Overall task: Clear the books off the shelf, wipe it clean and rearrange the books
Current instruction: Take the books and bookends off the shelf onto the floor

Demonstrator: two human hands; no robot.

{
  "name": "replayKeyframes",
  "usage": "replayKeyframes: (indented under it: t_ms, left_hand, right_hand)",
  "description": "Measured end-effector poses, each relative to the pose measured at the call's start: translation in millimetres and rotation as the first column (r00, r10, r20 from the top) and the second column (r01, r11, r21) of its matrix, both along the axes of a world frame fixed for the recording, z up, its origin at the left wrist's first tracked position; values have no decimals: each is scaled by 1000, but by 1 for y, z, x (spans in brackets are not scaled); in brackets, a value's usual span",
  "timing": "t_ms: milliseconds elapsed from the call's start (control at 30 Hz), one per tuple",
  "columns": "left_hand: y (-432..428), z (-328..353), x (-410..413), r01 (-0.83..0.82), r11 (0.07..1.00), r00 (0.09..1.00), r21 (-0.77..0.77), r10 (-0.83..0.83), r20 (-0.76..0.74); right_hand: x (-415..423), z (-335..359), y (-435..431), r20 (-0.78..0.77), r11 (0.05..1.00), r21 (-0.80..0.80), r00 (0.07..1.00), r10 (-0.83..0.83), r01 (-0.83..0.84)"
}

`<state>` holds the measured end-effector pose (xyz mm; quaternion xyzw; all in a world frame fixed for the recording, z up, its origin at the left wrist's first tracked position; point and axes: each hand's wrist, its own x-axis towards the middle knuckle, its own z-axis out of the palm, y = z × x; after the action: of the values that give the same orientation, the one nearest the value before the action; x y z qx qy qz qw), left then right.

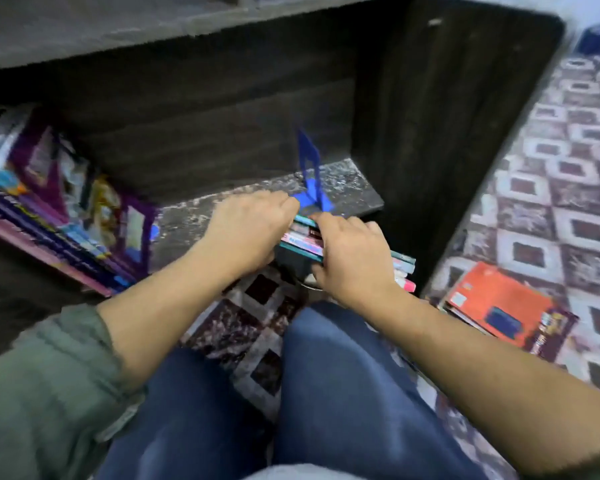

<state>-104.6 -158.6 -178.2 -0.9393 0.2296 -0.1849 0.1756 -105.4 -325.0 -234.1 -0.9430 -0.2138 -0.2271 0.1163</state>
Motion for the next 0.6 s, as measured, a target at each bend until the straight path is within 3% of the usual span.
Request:
replayKeyframes:
  t_ms: [200,367,467,600]
  left_hand:
    - [-107,-17,4,267,963,959,36,-262,-111]
    - [-184,-60,15,385,916,881,113,-329,-339]
    - [-219,-76,27,517,838,807,175,-410,-425]
    - [-252,-83,55,595,679,798,431,-433,-419]
  right_hand:
    - [-41,-27,-96,-311,962,36,918,-247,271]
    - [-64,-66,-164,-369,924,36,865,-341,380]
    - [-73,-87,-197,-434,894,-15,803,-409,447]
    - [-80,-115,-237,-526,856,-83,707,-472,510]
